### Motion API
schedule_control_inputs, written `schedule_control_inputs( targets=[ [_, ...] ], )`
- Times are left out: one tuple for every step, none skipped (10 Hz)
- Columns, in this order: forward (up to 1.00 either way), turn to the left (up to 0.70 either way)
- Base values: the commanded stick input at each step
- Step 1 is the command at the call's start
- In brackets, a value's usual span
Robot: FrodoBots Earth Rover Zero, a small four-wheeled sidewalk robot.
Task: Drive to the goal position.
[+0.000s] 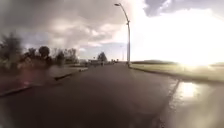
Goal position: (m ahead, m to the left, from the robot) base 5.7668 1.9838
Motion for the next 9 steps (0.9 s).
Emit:
schedule_control_inputs(
  targets=[
    [0.7,0.0],
    [0.7,0.0],
    [0.7,0.0],
    [0.7,0.0],
    [0.7,0.0],
    [0.7,0.0],
    [0.7,0.0],
    [0.7,0.0],
    [0.7,0.0]
  ],
)
